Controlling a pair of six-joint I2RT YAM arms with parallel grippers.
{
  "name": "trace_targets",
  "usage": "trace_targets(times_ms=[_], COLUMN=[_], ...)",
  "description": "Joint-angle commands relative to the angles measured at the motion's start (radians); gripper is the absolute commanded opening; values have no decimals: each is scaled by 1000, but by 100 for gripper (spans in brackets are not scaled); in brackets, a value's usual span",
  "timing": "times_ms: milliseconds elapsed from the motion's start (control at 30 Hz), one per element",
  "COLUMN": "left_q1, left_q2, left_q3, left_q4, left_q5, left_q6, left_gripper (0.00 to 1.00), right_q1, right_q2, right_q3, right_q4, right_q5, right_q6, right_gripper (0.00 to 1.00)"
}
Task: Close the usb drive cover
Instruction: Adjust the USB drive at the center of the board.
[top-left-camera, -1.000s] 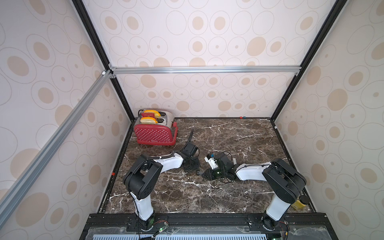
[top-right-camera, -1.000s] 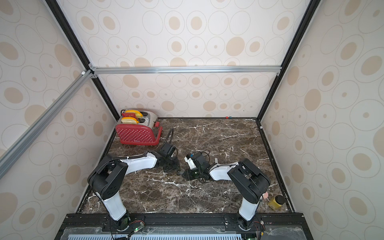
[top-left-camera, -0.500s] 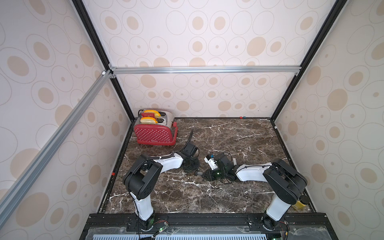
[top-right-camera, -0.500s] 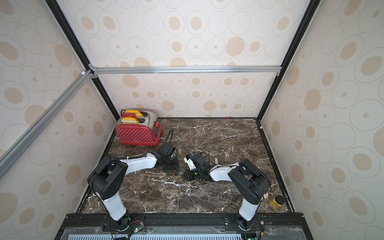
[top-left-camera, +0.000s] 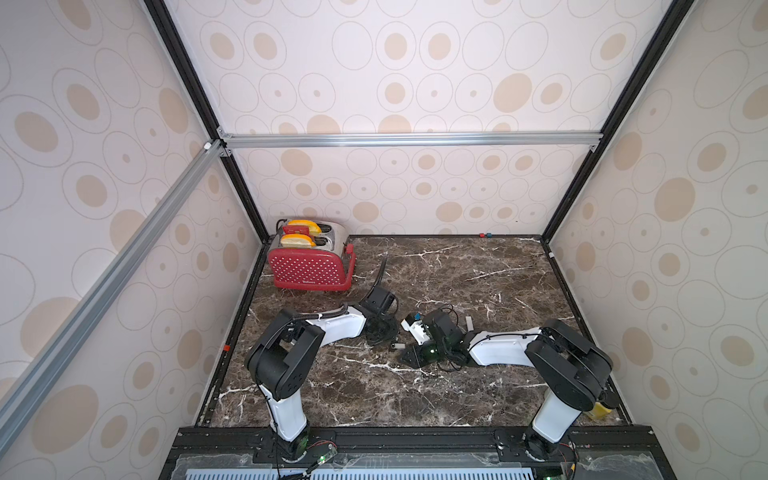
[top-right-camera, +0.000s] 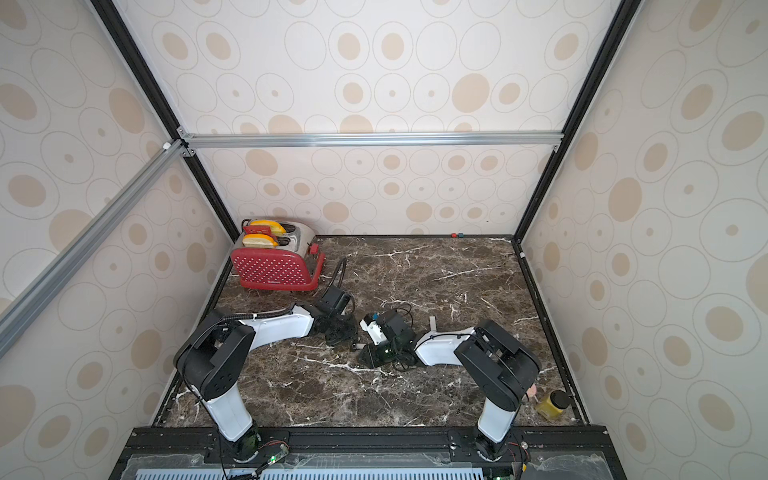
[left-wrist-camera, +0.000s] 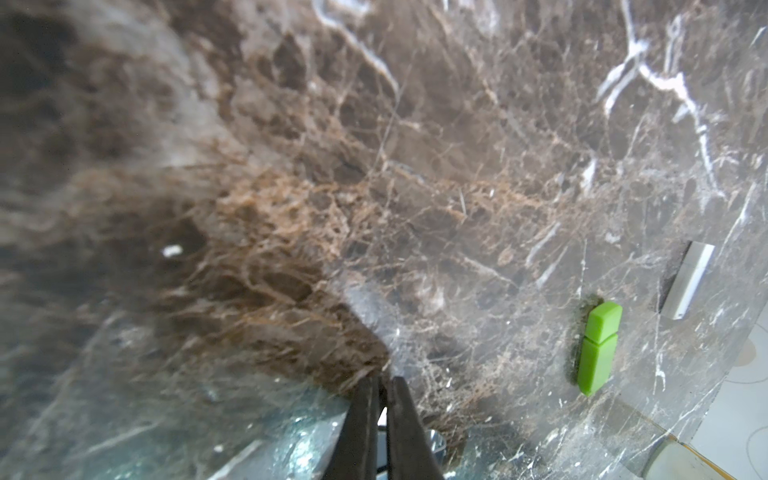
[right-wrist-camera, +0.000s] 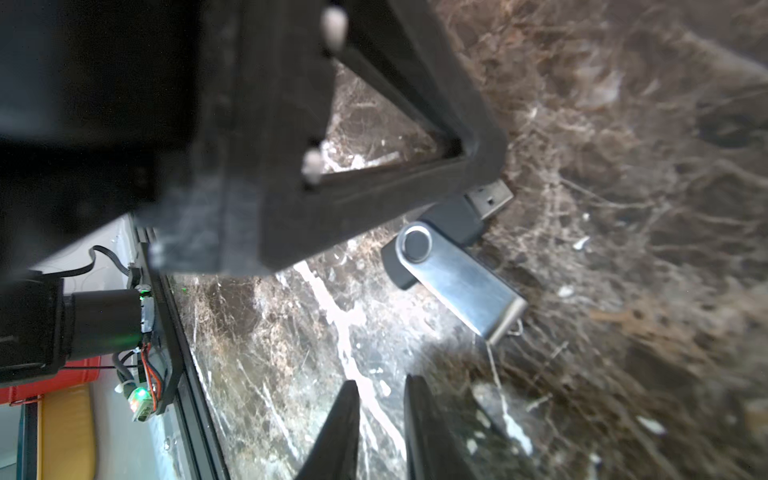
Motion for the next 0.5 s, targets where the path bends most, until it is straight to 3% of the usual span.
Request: trace_targets(times_ms=[0,467], left_q1=[-1,-2], left_q2=[2,-3], left_q3=[-26,-27], left_q4=[-92,-74], left_q5=[-36,-22], left_q6=[19,21], left_gripper=[10,10], right_q1=[3,-36], right_q2=[26,66], right_q3=[34,93], right_q4=[-41,-126], right_q5=[22,78], right_q6=[-28,-78], right_gripper=[24,23])
